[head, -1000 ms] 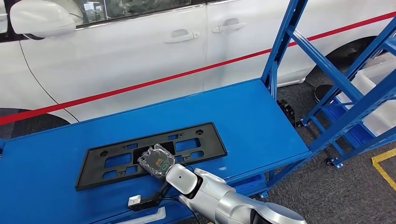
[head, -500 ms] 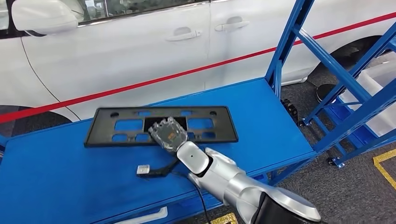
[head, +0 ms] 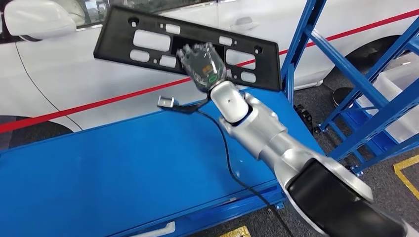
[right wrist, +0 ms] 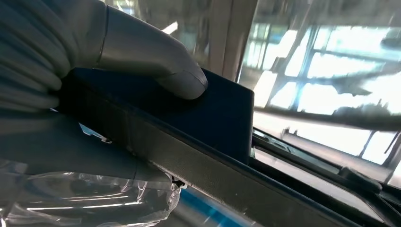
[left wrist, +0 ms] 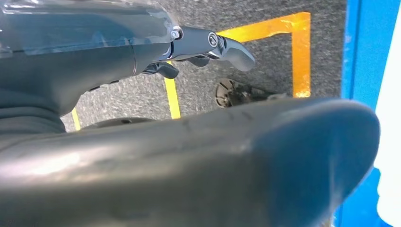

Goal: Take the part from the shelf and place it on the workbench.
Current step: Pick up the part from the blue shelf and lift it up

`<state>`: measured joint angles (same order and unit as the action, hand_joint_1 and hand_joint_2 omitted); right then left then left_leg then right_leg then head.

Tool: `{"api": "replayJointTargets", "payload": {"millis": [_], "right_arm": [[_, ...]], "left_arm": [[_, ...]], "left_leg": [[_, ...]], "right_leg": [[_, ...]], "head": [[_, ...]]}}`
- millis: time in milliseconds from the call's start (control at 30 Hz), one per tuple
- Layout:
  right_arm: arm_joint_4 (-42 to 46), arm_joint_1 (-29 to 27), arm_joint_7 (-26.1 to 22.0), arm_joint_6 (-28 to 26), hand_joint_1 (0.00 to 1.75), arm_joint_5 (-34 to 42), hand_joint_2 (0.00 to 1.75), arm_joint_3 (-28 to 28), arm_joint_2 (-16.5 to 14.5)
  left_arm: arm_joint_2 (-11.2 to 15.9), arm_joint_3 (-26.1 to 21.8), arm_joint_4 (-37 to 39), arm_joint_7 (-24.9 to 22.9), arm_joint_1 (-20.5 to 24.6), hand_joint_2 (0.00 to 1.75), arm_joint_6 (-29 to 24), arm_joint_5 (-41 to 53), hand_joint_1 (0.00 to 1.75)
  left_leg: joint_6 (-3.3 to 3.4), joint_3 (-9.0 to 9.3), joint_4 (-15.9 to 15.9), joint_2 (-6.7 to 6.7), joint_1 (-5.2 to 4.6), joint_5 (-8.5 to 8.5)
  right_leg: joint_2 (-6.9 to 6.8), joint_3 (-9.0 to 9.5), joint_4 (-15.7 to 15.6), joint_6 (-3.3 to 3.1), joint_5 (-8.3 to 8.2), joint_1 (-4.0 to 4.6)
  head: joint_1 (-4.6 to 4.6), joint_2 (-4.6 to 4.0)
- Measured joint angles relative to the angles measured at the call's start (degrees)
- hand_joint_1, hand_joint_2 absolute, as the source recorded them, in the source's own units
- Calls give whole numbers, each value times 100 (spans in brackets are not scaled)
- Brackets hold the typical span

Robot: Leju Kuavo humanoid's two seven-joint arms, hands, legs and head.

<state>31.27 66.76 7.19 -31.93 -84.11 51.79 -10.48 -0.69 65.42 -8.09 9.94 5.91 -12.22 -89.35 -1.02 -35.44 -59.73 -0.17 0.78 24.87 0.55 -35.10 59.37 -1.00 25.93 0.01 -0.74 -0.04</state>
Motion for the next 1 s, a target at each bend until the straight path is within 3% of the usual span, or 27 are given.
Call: {"api": "replayJointTargets", "payload": {"millis": [67,133,167,233,267,300,333,367,433,467,500,633,700,767,800,833,867,933,1000], "right_arm": [[118,134,-40,-66,175,41,175,-210,91],[254,223,-110,-112,175,151,175,-406,185],[329,256,-165,-141,175,251,175,-501,233],[480,277,-367,-184,175,604,175,-703,326],[549,262,-492,-192,175,819,175,-801,365],[618,235,-632,-179,175,1066,175,-899,397],[692,199,-772,-155,175,1323,175,-997,422],[776,159,-909,-114,175,1601,175,-1097,441],[1005,66,-1195,33,175,2259,175,-1323,461],[1125,17,-1319,143,175,2587,175,-1423,463],[1261,-52,-1443,297,175,2950,175,-1521,464],[1852,-466,-1747,1024,175,4382,175,-1893,468],[2227,-673,-1886,1552,175,5295,175,-2093,462],[2620,-912,-2030,2200,175,6357,175,-2272,460],[2811,-1050,-2086,2513,175,6881,175,-2344,460],[2997,-1186,-2132,2780,175,7355,175,-2401,463],[3184,-1314,-2174,2991,175,7770,175,-2447,468],[3535,-1519,-2257,3317,175,8479,175,-2516,492],[3834,-1674,-2317,3593,175,9069,175,-2562,531]], "left_arm": [[-4,5,0,16,0,0,6,0,0],[-13,16,0,35,-10,0,13,1,0],[-17,25,0,43,-12,0,17,2,0],[-20,40,0,50,-11,0,27,2,0],[-21,45,0,51,-12,0,32,1,0],[-22,47,0,52,-13,0,36,1,0],[-25,48,0,55,-15,0,38,0,0],[-29,48,0,60,-14,0,39,0,0],[-41,47,0,74,-8,0,40,1,0],[-46,46,0,80,-5,0,40,0,0],[-49,46,0,85,-2,0,40,0,0],[-49,43,0,86,2,0,39,0,0],[-46,37,0,72,7,0,30,0,0],[-45,29,0,47,6,0,-4,0,0],[-45,22,0,32,4,0,-32,0,0],[-45,12,0,20,3,0,-63,0,0],[-45,-1,0,8,3,0,-96,0,0],[-44,-38,0,-17,5,0,-168,0,0],[-44,-74,0,-44,9,0,-237,0,0]], "left_leg": [[64,13,55,-10,-1,20],[129,35,94,-16,21,-1],[163,50,112,-15,32,-8],[204,59,117,-17,28,-6],[211,62,116,-18,26,-2],[214,67,115,-20,26,2],[213,74,114,-25,26,7],[207,86,112,-29,26,13],[176,101,105,-36,13,36],[156,101,102,-36,3,46],[133,99,102,-35,-7,53],[17,77,35,-29,-7,140],[-31,-118,-425,-17,-1,427],[-67,-460,-1182,-14,2,763],[-79,-582,-1436,-14,3,823],[-85,-613,-1483,-13,3,773],[-82,-530,-1291,-12,3,614],[-51,-159,-519,-10,-2,225],[2,96,17,-16,-23,73]], "right_leg": [[-7,-22,2,46,-1,11],[-19,-64,128,99,104,6],[-21,-163,353,125,237,1],[-23,-530,1098,156,572,-17],[-24,-718,1447,167,679,-24],[-24,-833,1627,172,685,-30],[-24,-838,1582,168,578,-35],[-24,-731,1318,156,383,-37],[-23,-361,502,114,-15,-24],[-22,-224,200,99,-117,-13],[-21,-147,28,87,-149,2],[-32,-109,-62,3,-146,-12],[-46,-90,-91,-45,-154,-35],[-49,-84,-87,-74,-143,-29],[-48,-80,-82,-80,-135,-25],[-47,-75,-74,-82,-126,-23],[-44,-66,-64,-79,-113,-23],[-39,-43,-44,-54,-80,-18],[-35,-45,-22,-15,-61,-3]], "head": [[1,0],[5,0],[8,0],[14,0],[13,0],[14,0],[14,0],[14,0],[14,0],[12,0],[10,0],[7,0],[3,0],[1,0],[2,0],[2,0],[2,0],[2,0],[3,0]]}}
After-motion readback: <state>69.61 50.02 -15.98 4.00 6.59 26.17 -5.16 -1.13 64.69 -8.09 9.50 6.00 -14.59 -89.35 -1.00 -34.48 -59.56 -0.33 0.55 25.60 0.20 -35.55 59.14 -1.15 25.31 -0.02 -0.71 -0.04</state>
